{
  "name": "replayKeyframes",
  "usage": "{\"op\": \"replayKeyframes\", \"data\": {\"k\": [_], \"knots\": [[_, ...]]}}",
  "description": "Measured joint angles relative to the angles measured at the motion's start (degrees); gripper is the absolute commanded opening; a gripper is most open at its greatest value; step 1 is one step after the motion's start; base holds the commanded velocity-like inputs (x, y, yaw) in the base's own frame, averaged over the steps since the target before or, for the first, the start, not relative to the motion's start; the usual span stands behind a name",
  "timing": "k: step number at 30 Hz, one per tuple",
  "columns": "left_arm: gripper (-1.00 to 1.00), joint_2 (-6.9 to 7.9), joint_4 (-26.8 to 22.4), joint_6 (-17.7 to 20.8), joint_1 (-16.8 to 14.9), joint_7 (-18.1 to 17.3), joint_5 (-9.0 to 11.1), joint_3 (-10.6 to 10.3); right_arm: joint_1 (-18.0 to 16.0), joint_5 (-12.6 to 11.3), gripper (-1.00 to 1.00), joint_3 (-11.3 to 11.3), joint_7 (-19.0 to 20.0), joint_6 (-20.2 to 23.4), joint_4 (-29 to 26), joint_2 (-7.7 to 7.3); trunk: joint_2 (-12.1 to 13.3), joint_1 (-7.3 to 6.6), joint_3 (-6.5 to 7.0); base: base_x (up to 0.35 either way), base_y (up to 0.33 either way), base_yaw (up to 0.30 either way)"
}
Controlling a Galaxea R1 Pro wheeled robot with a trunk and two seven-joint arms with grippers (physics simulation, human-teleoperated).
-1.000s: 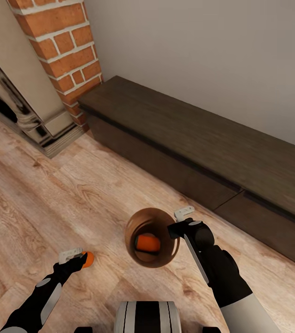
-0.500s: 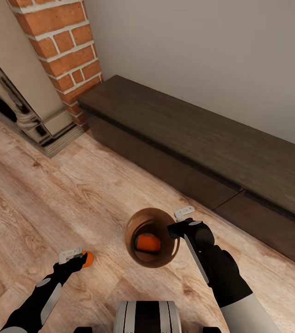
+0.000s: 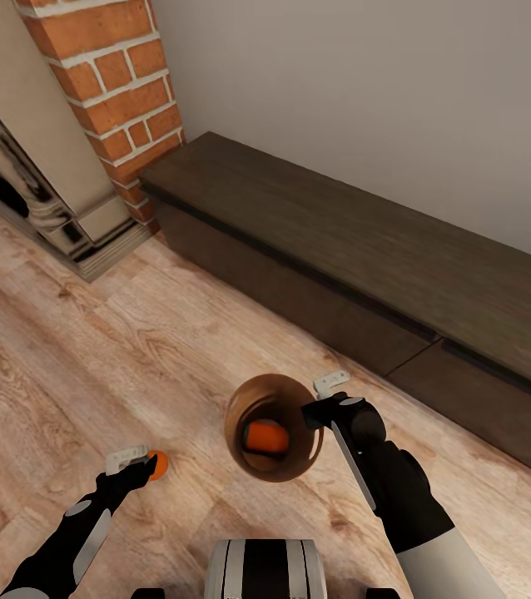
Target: Put the three can of soda from the living room inside the tash can in the kitchen.
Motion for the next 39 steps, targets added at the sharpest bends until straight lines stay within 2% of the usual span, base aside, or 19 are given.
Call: {"op": "replayKeyframes", "data": {"k": [2, 28, 31, 38, 39], "knots": [[1.0, 0.0, 0.0, 0.0, 0.0, 0.0, 0.0, 0.0, 0.0, 0.0, -1.0, 0.0, 0.0, 0.0, 0.0, 0.01, -0.8, 0.44, -0.36, 0.0, 0.0, 0.0], [1.0, 0.0, 0.0, 0.0, 0.0, 0.0, 0.0, -0.2, 0.0, 0.2, -1.0, 0.0, 0.0, 0.0, 0.0, 0.0, -0.8, 0.44, -0.36, 0.0, -0.024, 0.0], [1.0, 0.0, 0.0, 0.0, 0.0, 0.0, 0.0, -0.2, 0.0, 0.0, -1.0, 0.0, 0.0, 0.0, 0.0, 0.0, -2.0, 1.1, -0.9, 0.0, 0.0, 0.0], [1.0, 0.0, 0.0, 0.0, 0.0, 0.0, 0.0, -0.2, 0.0, 0.0, -1.0, 0.0, 0.0, 0.0, 0.0, 0.01, -2.0, 1.1, -0.9, 0.0, 0.0, 0.0], [-1.0, 0.0, 0.0, 0.0, 0.0, 0.0, 0.0, -0.2, 0.0, 0.0, -1.0, 0.0, 0.0, 0.0, 0.0, 0.01, -2.0, 1.1, -0.9, 0.0, 0.0, 0.0]]}}
